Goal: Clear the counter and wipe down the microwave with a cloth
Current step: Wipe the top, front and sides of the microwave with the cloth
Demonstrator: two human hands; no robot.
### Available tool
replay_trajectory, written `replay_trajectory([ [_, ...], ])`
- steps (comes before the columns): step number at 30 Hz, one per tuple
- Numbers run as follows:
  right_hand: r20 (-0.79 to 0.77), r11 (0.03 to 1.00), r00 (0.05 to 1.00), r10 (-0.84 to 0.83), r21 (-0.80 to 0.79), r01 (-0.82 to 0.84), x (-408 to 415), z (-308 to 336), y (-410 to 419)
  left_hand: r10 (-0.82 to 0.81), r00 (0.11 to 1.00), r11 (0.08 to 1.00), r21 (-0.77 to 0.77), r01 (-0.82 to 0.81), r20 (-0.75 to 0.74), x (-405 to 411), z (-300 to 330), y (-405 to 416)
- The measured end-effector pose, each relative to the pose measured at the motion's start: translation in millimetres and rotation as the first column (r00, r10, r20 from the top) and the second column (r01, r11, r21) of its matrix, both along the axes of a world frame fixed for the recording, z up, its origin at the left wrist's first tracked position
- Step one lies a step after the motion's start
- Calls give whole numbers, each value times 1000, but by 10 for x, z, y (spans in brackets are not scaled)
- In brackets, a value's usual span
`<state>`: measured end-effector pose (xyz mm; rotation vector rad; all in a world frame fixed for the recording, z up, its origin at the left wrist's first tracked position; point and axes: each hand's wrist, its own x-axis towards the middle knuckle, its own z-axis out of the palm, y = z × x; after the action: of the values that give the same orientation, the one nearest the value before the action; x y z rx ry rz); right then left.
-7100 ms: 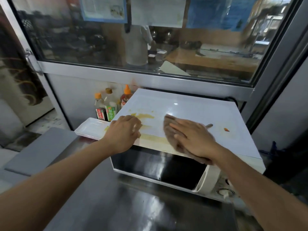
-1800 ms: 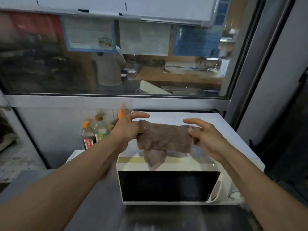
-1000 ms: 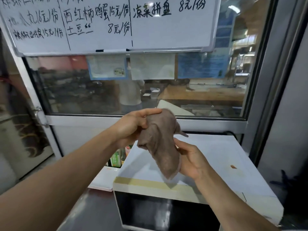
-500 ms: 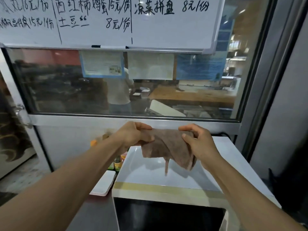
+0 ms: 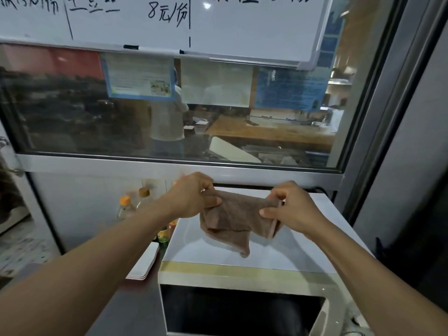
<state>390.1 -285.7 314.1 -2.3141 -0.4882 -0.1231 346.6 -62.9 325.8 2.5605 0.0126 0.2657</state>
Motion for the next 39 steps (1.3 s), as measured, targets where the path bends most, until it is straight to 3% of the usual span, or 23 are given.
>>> replay_trajectory([
  [3, 80, 1000, 997, 0, -14, 1, 175, -18, 22, 4, 999, 992, 127, -9, 40, 106, -43, 8],
  [5, 227, 999, 974, -11, -35, 20, 278, -68, 72, 38, 987, 964, 254, -77, 156, 183, -57, -23],
  [8, 471, 970, 875, 112, -242, 6, 336, -238, 105, 56, 943, 928, 331, -171, 329, 233, -191, -35],
  [9, 471, 943, 862, 187, -332, -23, 331, -327, 85, 36, 948, 911, 381, -161, 316, 228, -290, -18],
  [11, 297, 859, 897, 326, -490, -149, 295, -509, 34, -40, 986, 877, 478, -43, 163, 197, -526, 37],
  [13, 53, 811, 931, 362, -511, -286, 251, -654, 2, -115, 993, 903, 414, 112, -19, 142, -724, 143],
  [14, 34, 835, 933, 358, -458, -304, 258, -682, -2, -134, 990, 934, 326, 144, -53, 113, -771, 206],
  [16, 167, 890, 917, 361, -357, -285, 306, -650, 36, -136, 990, 979, 152, 139, -30, 60, -771, 304],
  [18, 236, 879, 873, 427, -336, -339, 351, -633, 165, -94, 995, 993, 71, 91, 33, 39, -748, 383],
  [22, 58, 721, 783, 619, -437, -538, 316, -846, 560, 44, 999, 987, 154, -47, 26, 75, -803, 514],
  [25, 10, 701, 780, 626, -446, -557, 414, -978, 552, 85, 995, 982, 176, -76, -45, 130, -940, 583],
  [28, 39, 741, 805, 592, -419, -524, 660, -1047, 305, 117, 990, 987, 116, -108, -81, 173, -1020, 631],
  [31, 104, 823, 889, 445, -439, -360, 1008, -1135, 133, 92, 993, 993, 75, -86, -77, 232, -1037, 697],
  [35, 107, 831, 944, 312, -513, -217, 1284, -1101, 498, 76, 993, 997, 22, -74, -93, 281, -1045, 761],
  [39, 105, 825, 908, 405, -470, -313, 997, -1117, 1184, 98, 991, 994, -48, -103, -90, 272, -1095, 777],
])
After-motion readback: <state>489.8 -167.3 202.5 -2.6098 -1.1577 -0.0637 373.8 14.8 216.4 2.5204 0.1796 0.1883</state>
